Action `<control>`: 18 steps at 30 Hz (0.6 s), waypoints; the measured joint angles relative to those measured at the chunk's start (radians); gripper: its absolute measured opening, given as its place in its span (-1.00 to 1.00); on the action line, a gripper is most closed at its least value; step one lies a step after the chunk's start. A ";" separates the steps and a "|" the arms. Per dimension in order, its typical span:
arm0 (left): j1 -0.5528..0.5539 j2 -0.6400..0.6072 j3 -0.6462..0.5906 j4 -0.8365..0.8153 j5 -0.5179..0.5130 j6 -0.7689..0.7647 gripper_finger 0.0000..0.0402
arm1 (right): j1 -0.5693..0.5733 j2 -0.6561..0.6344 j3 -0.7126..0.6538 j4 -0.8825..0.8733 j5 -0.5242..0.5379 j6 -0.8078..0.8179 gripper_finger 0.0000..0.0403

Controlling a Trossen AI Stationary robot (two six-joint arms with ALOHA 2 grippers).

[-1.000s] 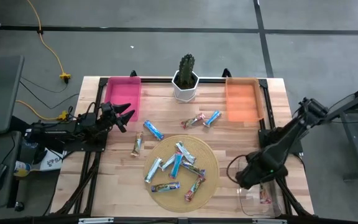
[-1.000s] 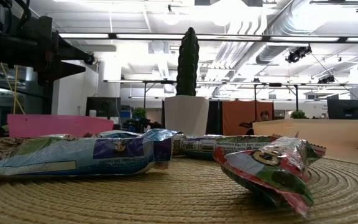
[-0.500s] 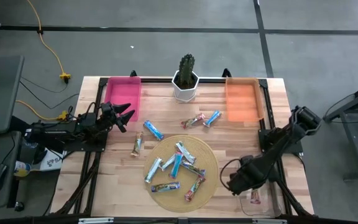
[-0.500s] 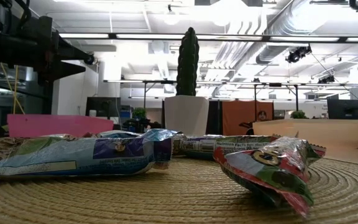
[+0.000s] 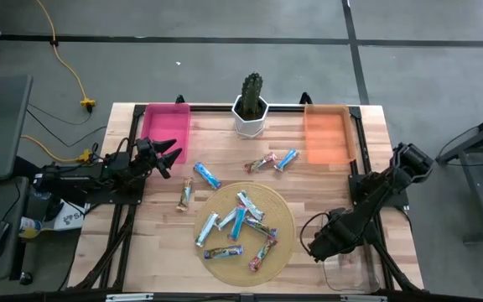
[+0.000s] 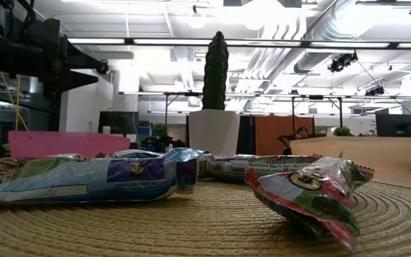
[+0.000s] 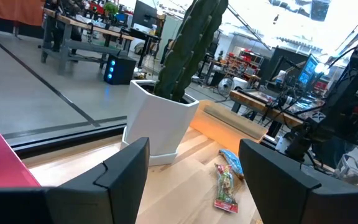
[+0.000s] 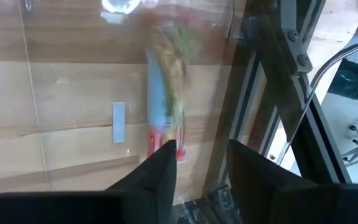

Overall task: Pick and place Granola Bars by type
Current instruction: Put the red granola bar into the transparent bin

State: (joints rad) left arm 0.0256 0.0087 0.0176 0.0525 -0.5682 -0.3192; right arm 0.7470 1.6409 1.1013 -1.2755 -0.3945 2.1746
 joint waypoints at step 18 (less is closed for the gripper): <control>0.000 0.000 0.000 0.000 0.000 0.000 0.22 | -0.042 -0.126 0.137 -0.134 0.273 -0.089 -0.04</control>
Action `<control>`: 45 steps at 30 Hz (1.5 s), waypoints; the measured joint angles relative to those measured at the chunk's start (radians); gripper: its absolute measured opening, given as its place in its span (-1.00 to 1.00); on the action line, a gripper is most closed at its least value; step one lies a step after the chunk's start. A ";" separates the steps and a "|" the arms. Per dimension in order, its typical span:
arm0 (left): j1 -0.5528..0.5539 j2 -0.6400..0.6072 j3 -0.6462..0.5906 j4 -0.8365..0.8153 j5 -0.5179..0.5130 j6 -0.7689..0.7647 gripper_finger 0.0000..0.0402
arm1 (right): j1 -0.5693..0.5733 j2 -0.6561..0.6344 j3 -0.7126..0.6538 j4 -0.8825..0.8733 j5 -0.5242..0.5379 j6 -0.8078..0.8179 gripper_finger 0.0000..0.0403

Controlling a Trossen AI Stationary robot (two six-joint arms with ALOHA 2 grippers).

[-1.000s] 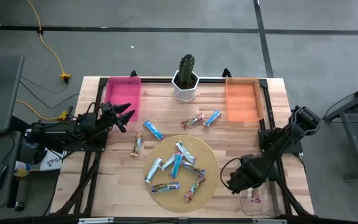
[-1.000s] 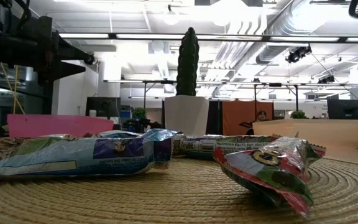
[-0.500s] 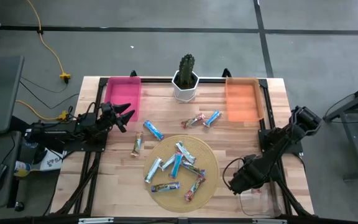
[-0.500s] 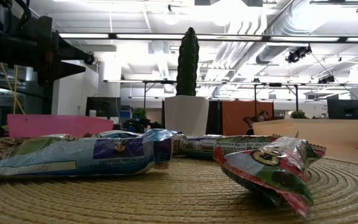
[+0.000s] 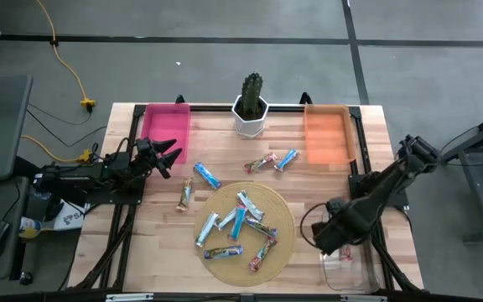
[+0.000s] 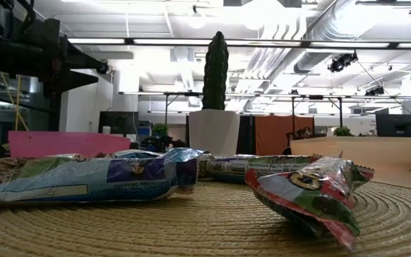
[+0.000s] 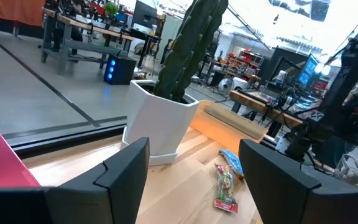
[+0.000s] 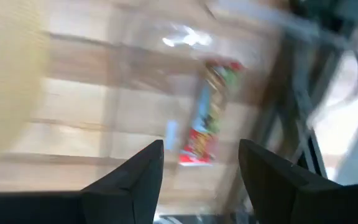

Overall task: Pick and place Granola Bars by type
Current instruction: Put the red granola bar into the transparent bin

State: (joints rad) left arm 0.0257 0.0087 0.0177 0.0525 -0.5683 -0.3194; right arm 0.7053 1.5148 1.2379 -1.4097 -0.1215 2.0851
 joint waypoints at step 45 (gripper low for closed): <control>0.000 0.000 0.000 0.000 0.000 0.000 0.22 | -1.213 -0.111 0.105 0.573 0.011 -2.165 -0.04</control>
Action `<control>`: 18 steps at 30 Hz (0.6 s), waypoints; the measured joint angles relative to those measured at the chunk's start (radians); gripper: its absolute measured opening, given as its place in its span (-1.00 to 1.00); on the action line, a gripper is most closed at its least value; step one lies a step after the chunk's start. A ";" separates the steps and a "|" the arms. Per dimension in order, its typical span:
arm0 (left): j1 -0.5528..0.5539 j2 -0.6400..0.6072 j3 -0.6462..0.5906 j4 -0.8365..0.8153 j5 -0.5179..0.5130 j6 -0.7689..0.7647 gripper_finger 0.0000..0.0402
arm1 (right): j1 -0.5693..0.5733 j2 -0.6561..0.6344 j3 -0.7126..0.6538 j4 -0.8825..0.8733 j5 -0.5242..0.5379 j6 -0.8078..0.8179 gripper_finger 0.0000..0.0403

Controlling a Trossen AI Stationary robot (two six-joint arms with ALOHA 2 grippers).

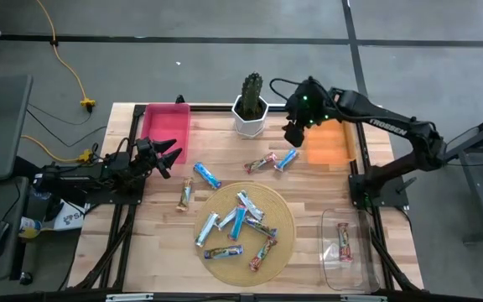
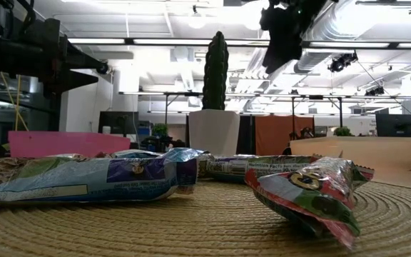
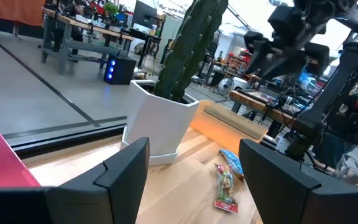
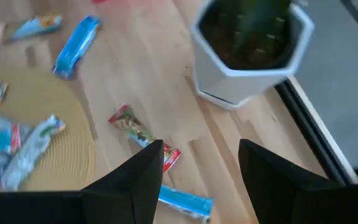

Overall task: Pick and place Granola Bars by type
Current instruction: Put the red granola bar into the transparent bin

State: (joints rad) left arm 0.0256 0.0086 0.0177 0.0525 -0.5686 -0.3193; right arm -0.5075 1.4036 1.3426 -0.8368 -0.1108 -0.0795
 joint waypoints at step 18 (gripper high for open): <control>0.000 0.000 0.000 0.000 0.000 0.000 0.22 | 0.156 0.335 -0.001 0.051 0.062 -0.509 -0.04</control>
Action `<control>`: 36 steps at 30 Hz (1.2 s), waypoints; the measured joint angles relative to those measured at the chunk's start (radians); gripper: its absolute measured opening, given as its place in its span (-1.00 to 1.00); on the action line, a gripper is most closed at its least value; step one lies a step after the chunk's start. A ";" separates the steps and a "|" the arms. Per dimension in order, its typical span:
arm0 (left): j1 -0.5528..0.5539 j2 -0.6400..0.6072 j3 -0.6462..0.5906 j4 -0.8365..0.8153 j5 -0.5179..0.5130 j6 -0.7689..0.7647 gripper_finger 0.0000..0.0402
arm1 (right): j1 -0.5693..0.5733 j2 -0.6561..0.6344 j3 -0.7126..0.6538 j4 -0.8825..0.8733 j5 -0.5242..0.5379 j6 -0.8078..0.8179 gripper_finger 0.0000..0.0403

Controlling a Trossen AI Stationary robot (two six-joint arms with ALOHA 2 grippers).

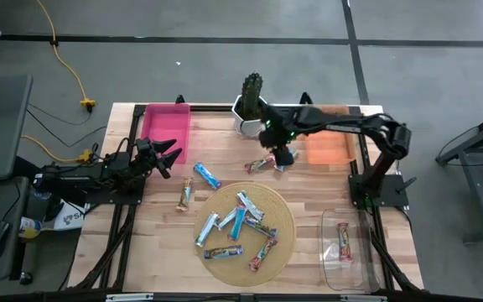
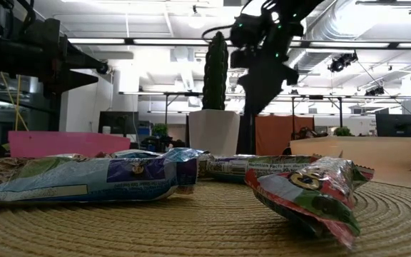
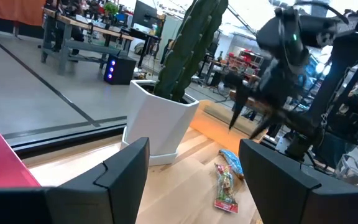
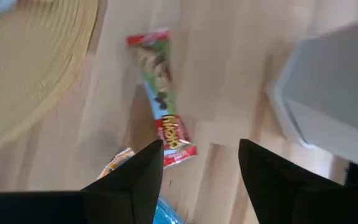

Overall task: Pick and place Granola Bars by type
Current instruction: Put the red granola bar into the transparent bin

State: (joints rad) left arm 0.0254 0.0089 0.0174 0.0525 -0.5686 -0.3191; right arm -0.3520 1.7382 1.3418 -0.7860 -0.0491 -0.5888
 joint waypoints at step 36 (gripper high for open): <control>0.000 0.000 0.000 0.000 0.000 0.000 0.22 | 0.130 0.277 -0.003 0.225 0.039 0.031 -0.04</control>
State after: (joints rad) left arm 0.0255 0.0088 0.0177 0.0525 -0.5682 -0.3191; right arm -0.2222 2.0149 1.3388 -0.5608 -0.0098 -0.5574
